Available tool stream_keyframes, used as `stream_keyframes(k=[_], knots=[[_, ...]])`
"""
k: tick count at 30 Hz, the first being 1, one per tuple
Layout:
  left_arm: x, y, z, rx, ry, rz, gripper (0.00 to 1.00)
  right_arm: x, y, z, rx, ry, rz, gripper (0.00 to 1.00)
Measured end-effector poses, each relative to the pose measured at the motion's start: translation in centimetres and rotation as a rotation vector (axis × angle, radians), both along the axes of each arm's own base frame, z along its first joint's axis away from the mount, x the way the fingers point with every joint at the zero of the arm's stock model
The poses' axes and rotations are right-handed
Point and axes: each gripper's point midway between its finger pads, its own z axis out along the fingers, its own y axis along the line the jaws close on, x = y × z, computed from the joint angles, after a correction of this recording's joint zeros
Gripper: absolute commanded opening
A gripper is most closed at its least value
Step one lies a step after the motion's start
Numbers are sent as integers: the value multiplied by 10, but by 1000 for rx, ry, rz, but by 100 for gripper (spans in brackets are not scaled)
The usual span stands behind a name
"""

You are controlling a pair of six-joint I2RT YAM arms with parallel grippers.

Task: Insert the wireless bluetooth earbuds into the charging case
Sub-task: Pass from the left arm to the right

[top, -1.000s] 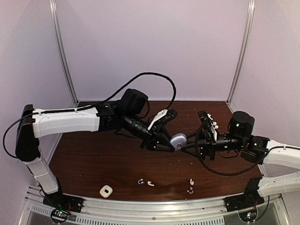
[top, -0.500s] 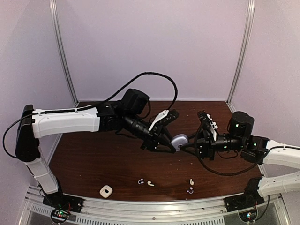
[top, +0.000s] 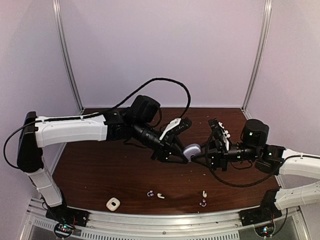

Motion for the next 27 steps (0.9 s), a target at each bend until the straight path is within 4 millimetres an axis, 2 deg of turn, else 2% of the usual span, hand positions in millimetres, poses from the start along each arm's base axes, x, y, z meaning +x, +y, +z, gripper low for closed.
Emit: stream_keyframes(k=[5,6,10,17,20,23,27], knots=[[1,-1,-1,2,-2,2,0,0,0,0,-1,5,-2,26],[1,-1,-1,2,-6,3,3,0,0,-1,-1,9,-3,23],[3,-1,-2,3,-13,9,34,1,0,-1,-1,11,-8,16],[13,-1,-2,0,-43,86,58,4,-3,2,2,-11,-33,10],[16,8,5,-20,-68,149,61,3,-8,13,23,-49,-50,8],[20,11,21,-65,-96,191,61,2,-12,22,44,-81,-69,7],[24,9,36,-118,-114,213,63,5,-14,21,36,-95,-88,6]])
